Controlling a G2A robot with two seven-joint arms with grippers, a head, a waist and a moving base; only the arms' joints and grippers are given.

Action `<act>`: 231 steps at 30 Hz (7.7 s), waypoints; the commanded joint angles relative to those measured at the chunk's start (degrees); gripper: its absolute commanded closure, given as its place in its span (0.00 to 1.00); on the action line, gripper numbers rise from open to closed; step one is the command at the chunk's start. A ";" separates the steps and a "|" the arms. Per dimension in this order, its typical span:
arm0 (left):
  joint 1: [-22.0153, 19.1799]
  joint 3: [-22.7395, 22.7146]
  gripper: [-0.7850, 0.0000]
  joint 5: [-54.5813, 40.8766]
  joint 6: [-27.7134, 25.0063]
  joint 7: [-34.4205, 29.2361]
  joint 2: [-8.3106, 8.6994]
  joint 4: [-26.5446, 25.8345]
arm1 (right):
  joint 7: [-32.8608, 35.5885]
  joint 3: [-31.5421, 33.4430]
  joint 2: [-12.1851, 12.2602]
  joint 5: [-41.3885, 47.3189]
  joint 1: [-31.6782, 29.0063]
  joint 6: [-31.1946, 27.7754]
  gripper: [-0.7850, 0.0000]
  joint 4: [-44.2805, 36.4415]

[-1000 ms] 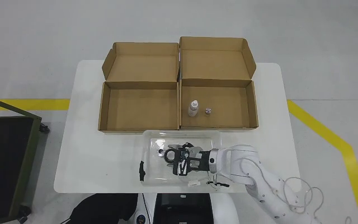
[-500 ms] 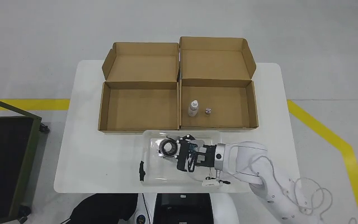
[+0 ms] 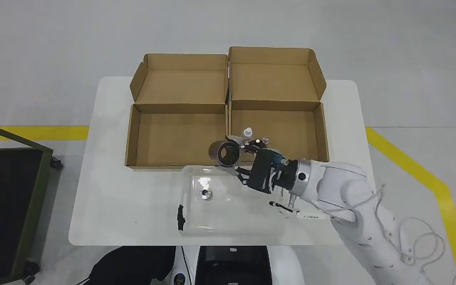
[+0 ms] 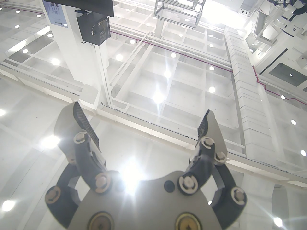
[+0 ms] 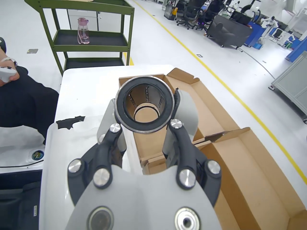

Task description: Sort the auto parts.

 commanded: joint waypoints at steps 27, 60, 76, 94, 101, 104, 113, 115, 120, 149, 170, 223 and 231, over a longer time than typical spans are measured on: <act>0.00 0.00 0.00 0.00 0.00 0.00 0.00 0.00 | -2.30 -1.27 -0.60 1.85 2.99 1.16 1.00 4.18; 0.00 0.00 0.00 0.00 0.00 0.00 0.00 0.00 | 9.13 -21.52 -7.67 1.49 20.36 7.76 1.00 28.88; 0.00 0.00 0.00 0.00 0.00 0.00 0.00 0.00 | 14.49 -25.32 -10.81 3.07 25.33 9.54 0.98 37.15; 0.00 0.00 0.00 0.00 0.00 0.00 0.00 0.00 | 17.21 -26.76 -12.98 2.35 26.85 10.27 0.72 41.45; 0.00 0.00 0.00 0.00 0.00 0.00 0.00 0.00 | 17.63 -26.89 -13.62 2.25 27.30 9.86 0.61 42.43; 0.00 0.00 0.00 0.00 0.00 0.00 0.00 0.00 | 17.80 -26.87 -13.82 2.18 27.24 9.59 0.59 42.38; 0.00 0.00 0.00 0.00 0.00 0.00 0.00 0.00 | 17.99 -26.10 -14.12 1.76 26.87 8.91 0.30 41.80; 0.00 0.00 0.00 0.00 0.00 0.00 0.00 0.00 | 17.80 -25.69 -14.10 1.61 26.68 8.93 0.22 41.19; 0.00 0.00 0.00 0.00 0.00 0.00 0.00 0.00 | 15.98 -23.90 -13.73 0.68 25.81 8.51 0.24 37.32; 0.00 0.00 0.00 0.00 0.00 0.00 0.00 0.00 | 14.44 -17.58 -8.69 -9.51 4.95 -2.37 0.04 8.79; 0.00 0.00 0.00 0.00 0.00 0.00 0.00 0.00 | 9.46 -20.16 -8.18 -16.13 1.77 -2.77 0.12 16.39; 0.00 0.00 0.00 0.00 0.00 0.00 0.00 0.00 | 5.90 -14.44 -7.91 -9.60 0.63 -1.54 1.00 8.99; 0.00 0.00 0.00 0.00 0.00 0.00 0.00 0.00 | 1.28 -11.50 -8.10 -5.32 2.21 1.24 1.00 6.12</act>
